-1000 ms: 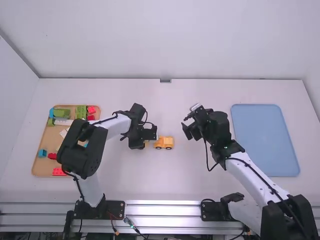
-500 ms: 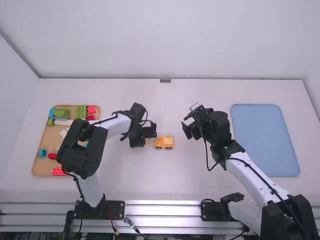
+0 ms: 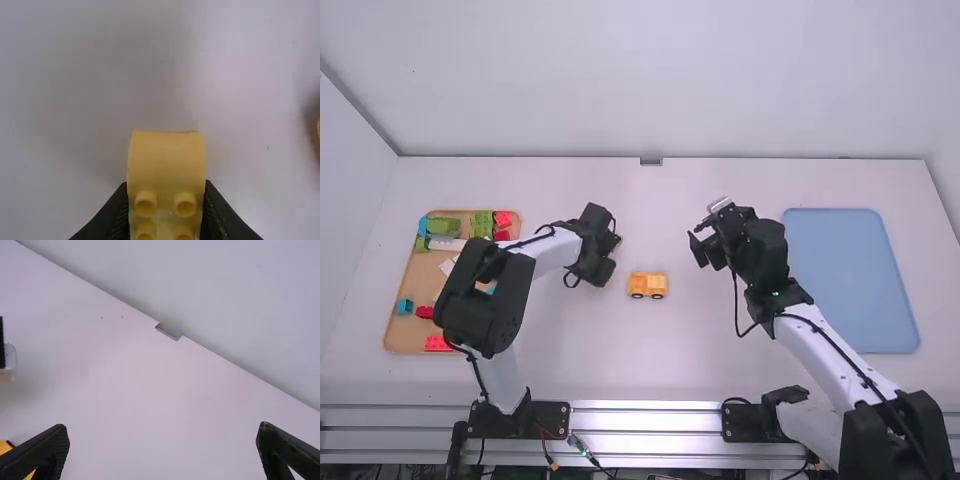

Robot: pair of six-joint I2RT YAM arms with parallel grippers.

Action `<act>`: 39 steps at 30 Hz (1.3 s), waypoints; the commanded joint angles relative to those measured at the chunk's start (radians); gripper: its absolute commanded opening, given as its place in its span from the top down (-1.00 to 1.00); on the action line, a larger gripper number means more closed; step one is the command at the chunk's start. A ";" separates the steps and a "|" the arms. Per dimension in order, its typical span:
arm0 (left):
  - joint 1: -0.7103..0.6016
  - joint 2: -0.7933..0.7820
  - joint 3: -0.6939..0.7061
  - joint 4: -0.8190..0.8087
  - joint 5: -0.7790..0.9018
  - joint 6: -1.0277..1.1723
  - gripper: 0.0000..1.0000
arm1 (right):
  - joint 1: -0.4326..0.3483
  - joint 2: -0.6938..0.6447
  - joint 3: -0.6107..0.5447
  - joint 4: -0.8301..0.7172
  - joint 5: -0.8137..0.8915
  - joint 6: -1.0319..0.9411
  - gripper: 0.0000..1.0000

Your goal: Assemble lego blocks to make yellow taxi

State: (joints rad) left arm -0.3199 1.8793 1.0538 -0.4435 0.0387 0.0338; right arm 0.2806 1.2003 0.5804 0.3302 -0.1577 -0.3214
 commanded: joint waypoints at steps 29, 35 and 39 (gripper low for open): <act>0.004 0.017 -0.014 -0.091 0.027 -2.086 0.86 | -0.013 -0.003 -0.006 0.000 -0.005 0.011 -0.98; 0.007 0.017 -0.014 -0.082 0.024 -2.120 -0.98 | -0.012 -0.003 -0.006 -0.001 -0.005 0.011 -0.98; 0.006 0.017 -0.014 -0.079 0.023 -2.107 -0.98 | -0.011 -0.003 -0.006 -0.004 -0.005 0.011 -0.98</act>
State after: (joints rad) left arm -0.3199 1.8786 1.0538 -0.5182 0.0799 -2.0609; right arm 0.2699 1.2003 0.5804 0.3290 -0.1581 -0.3168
